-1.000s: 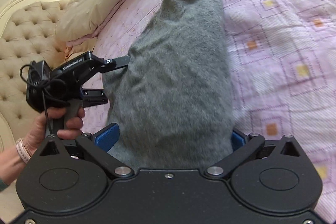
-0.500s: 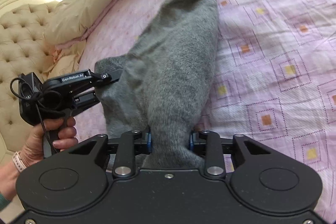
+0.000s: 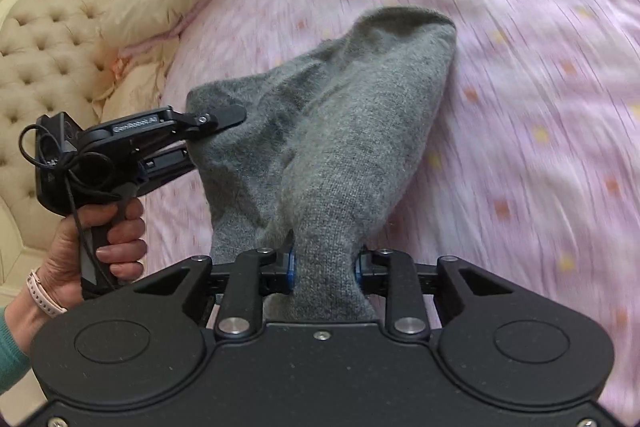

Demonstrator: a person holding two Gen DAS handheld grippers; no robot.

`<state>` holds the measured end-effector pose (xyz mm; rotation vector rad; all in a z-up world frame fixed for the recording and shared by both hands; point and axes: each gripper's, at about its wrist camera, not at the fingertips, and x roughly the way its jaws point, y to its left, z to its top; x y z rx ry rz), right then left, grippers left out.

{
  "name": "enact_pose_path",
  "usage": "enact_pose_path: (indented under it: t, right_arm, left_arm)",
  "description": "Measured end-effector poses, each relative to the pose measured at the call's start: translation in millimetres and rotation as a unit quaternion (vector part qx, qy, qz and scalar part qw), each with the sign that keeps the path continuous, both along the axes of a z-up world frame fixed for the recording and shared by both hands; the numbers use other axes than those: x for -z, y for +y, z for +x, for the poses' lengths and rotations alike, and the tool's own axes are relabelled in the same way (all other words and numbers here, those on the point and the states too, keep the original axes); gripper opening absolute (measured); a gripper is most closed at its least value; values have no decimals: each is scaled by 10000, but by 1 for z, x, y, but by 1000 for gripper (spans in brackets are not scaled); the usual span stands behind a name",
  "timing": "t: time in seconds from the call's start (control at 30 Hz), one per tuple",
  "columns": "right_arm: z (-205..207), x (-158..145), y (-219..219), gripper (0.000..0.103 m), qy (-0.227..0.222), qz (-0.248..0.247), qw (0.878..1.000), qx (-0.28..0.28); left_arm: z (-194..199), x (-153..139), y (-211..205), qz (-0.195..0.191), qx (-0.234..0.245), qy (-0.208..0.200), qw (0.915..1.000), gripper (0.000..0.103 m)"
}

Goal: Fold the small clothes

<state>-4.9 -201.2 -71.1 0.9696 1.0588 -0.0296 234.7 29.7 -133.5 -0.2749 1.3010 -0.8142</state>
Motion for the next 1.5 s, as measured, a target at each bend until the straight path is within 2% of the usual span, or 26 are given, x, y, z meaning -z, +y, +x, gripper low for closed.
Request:
enact_pose_path:
  t: [0.13, 0.2, 0.27, 0.3, 0.33, 0.4, 0.47, 0.53, 0.57, 0.63, 0.7, 0.77, 0.83, 0.93, 1.07, 1.27, 1.4, 1.5]
  right_arm:
    - [-32, 5, 10, 37, 348, -17, 9994, -5]
    - [-40, 12, 17, 48, 800, -383, 9961, -23]
    - [-45, 22, 24, 48, 1222, -840, 9889, -120]
    - [-48, 24, 26, 50, 1276, -909, 9876, -76]
    - [-52, 24, 26, 52, 1220, -879, 9886, 50]
    - [-59, 17, 26, 65, 1048, -907, 9898, 332]
    - [-67, 6, 27, 67, 895, -1092, 9890, 432]
    - [-70, -4, 29, 72, 772, -1286, 9876, 456]
    - [-72, -8, 31, 78, 710, -1393, 9866, 472]
    - [-75, -17, 36, 80, 542, -1602, 9844, 490]
    - [-75, -25, 41, 88, 408, -1813, 9812, 521]
    - [-72, -32, 45, 95, 277, -2037, 9768, 596]
    - [-73, -37, 45, 96, 158, -2157, 9743, 637]
    - [-71, -38, 44, 98, 94, -2224, 9726, 671]
    - [-72, -38, 43, 98, -5, -2260, 9723, 589]
    - [-67, -34, 34, 99, 114, -2461, 9680, 478]
    - [-49, -27, 23, 99, 261, -2610, 9641, 403]
    - [-37, -25, 17, 99, 236, -2531, 9659, 485]
  left_arm:
    - [-32, 5, 15, 119, 176, 48, 9998, 16]
    - [-40, 17, 19, 415, 171, 18, 9990, 17]
    - [-43, 32, 23, 744, 116, -152, 9970, 22]
    - [-42, 38, 24, 903, 105, -298, 9954, 24]
    - [-41, 42, 24, 1031, 128, -409, 9937, 25]
    - [-39, 43, 24, 1062, 200, -563, 9926, 27]
    - [-39, 37, 21, 1110, 255, -747, 9907, 31]
    - [-39, 28, 20, 1177, 211, -967, 9881, 40]
    - [-41, 22, 21, 1177, 142, -1065, 9872, 42]
    - [-43, 9, 25, 1199, -25, -1305, 9842, 56]
    - [-49, -4, 27, 1215, -140, -1579, 9799, 67]
    - [-57, -17, 31, 1272, -200, -1847, 9743, 69]
    - [-67, -26, 32, 1395, -168, -2047, 9687, 74]
    - [-86, -32, 32, 1542, -22, -2216, 9629, 75]
    - [-119, -30, 31, 1607, 233, -2191, 9621, 75]
    - [-164, -26, 26, 1816, 532, -2179, 9575, 75]
    - [-176, -28, 22, 1824, 597, -2184, 9568, 75]
    - [-172, -28, 12, 1865, 674, -2313, 9525, 75]
